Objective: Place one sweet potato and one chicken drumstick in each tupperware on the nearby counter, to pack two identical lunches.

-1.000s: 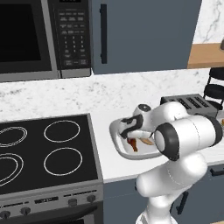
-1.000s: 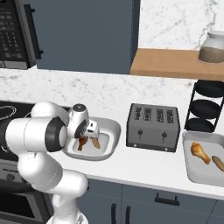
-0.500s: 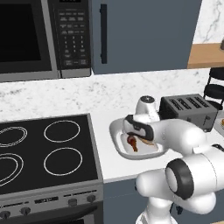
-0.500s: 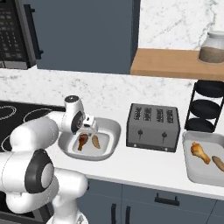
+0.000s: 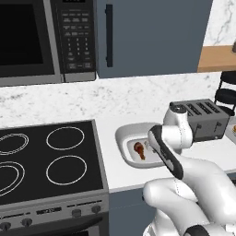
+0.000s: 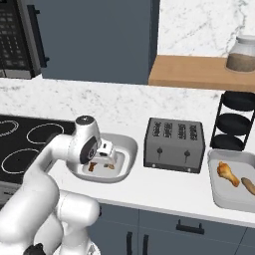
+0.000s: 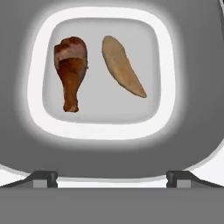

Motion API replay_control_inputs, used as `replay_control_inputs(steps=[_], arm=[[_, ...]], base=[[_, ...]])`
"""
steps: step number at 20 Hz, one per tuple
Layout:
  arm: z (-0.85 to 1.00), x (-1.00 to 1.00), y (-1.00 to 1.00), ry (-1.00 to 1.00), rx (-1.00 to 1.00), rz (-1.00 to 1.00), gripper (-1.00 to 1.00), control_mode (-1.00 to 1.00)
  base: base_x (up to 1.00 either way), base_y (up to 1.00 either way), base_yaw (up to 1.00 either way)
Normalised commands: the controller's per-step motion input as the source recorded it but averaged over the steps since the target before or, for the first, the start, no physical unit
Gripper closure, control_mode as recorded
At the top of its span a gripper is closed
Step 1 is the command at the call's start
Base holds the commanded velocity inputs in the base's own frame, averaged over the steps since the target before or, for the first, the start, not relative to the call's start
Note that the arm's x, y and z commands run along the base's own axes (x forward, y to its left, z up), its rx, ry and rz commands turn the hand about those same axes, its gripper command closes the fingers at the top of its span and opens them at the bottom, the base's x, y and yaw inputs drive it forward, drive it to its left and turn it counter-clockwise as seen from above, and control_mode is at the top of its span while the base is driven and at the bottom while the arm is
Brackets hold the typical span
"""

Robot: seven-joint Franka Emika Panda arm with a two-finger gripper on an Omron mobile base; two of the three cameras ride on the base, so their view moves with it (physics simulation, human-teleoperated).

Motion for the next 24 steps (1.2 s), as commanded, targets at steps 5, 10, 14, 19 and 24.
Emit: replay_control_inputs(steps=[5, 10, 14, 19, 24], arm=[[0.13, -0.54, -0.3, 0.01, 0.07, 0.01, -1.0, -1.0], [0.92, -0.15, 0.06, -0.01, -0.01, -0.01, -1.0, -1.0], [0.99, -0.1, 0.08, -0.06, 0.0, -0.05, -1.0, -1.0], [0.93, -0.1, 0.02, 0.0, 0.0, -0.1, -1.0, -1.0], [0.61, -0.28, 0.0, -0.09, -0.01, -0.17, -1.0, -1.0]], base=[[0.0, 0.0, 0.0], [0.0, 0.0, 0.0], [0.0, 0.0, 0.0], [0.0, 0.0, 0.0], [0.0, 0.0, 0.0]])
